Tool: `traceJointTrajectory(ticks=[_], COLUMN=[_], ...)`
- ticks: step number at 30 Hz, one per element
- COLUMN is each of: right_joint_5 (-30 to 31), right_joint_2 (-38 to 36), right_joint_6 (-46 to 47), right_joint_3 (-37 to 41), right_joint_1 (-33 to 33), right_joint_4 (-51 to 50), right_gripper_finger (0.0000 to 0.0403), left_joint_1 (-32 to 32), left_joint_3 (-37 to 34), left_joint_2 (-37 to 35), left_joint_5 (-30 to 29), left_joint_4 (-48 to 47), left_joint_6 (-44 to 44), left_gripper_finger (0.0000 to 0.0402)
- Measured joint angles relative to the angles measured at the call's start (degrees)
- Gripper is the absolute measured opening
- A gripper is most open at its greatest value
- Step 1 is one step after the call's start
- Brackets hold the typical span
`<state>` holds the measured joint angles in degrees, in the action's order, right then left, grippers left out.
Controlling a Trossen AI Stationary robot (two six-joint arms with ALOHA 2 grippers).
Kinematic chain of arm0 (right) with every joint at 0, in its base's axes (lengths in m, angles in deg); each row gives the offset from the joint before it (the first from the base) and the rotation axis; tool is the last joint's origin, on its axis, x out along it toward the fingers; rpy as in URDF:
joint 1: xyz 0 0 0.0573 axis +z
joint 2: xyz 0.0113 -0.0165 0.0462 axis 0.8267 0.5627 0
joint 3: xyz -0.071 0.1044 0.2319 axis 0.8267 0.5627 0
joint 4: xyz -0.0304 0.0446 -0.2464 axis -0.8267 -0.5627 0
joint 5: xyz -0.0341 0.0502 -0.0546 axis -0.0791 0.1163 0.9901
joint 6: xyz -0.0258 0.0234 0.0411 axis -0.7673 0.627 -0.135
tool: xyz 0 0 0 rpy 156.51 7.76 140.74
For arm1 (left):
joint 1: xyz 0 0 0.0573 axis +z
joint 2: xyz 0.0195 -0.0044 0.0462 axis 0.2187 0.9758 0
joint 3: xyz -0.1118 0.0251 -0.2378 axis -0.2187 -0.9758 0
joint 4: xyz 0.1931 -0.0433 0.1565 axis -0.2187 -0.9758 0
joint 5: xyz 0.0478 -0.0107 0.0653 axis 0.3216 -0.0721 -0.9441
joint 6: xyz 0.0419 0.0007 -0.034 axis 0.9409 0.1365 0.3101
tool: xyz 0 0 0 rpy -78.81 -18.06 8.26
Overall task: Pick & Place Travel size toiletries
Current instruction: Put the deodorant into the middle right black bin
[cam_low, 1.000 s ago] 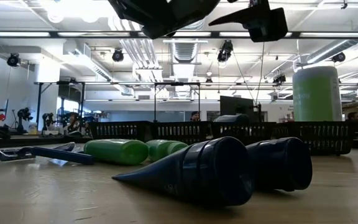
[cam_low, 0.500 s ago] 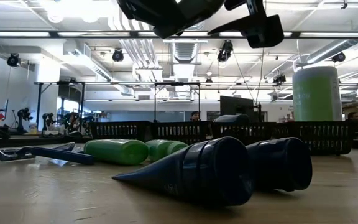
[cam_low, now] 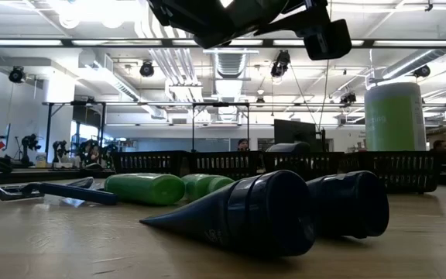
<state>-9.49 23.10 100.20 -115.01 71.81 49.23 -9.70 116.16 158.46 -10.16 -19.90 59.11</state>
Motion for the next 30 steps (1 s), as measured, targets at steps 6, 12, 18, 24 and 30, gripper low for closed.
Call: traceJointTrajectory(ticks=[6, 12, 18, 24, 30], right_joint_5=[0.43, 5.3, 14.71, 29.28, 35.19], right_joint_2=[0.0, -0.97, -5.36, -6.84, -0.07], right_joint_6=[-1.38, -2.63, 0.97, 13.5, 16.71], right_joint_3=[0.09, 0.24, 0.19, 0.56, 0.74], right_joint_1=[0.0, 0.18, 1.4, 3.75, 4.21], right_joint_4=[-0.1, -5.9, -22.13, -42.45, -43.84], right_gripper_finger=[0.0196, 0.0196, 0.0196, 0.02, 0.0197], left_joint_1=[0.04, -0.38, -0.5, -0.75, -0.76], left_joint_3=[0.0, 0.0, 0.0, -1.93, -4.27], left_joint_2=[0.02, -0.07, -0.35, -0.44, -0.99], left_joint_5=[-0.89, -1.63, 0.69, 9.16, 9.57], left_joint_4=[-0.02, -2.54, -14.16, -16.35, -16.37], left_joint_6=[0.04, -3.37, -12.27, -14.3, -13.71], left_gripper_finger=[0.0211, 0.0271, 0.032, 0.0324, 0.0317])
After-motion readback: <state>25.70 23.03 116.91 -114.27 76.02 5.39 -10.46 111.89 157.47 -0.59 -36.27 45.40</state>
